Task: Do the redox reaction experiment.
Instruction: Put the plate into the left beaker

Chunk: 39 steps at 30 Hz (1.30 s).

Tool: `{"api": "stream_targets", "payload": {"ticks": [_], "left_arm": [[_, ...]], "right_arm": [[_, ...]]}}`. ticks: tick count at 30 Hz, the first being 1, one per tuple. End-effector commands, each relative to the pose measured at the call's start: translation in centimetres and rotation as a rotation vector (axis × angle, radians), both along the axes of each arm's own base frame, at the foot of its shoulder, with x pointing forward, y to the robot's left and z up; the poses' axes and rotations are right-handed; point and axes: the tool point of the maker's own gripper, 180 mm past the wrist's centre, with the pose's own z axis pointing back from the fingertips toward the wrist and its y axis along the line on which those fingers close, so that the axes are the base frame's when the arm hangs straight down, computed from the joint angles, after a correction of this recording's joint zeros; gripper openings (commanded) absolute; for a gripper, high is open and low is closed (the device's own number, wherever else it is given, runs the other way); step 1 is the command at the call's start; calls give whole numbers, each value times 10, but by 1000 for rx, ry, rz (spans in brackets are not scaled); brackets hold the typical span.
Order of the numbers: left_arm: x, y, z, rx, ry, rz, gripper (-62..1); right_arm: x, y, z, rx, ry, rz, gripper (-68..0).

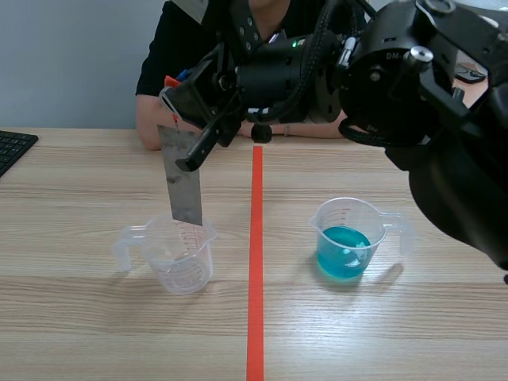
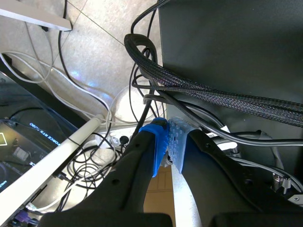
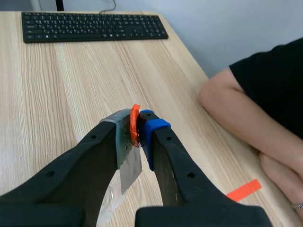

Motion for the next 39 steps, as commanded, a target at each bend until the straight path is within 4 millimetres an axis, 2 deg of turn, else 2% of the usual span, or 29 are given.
{"api": "stream_targets", "payload": {"ticks": [1, 23, 39], "left_arm": [[0, -1, 2, -3, -8, -1, -582], [0, -1, 2, -3, -8, -1, -582], [0, -1, 2, -3, -8, -1, -582]], "right_arm": [[5, -2, 11, 20, -30, -4, -669], [5, -2, 13, 4, -36, -6, -669], [-40, -2, 97, 74, -162, 58, -669]]}}
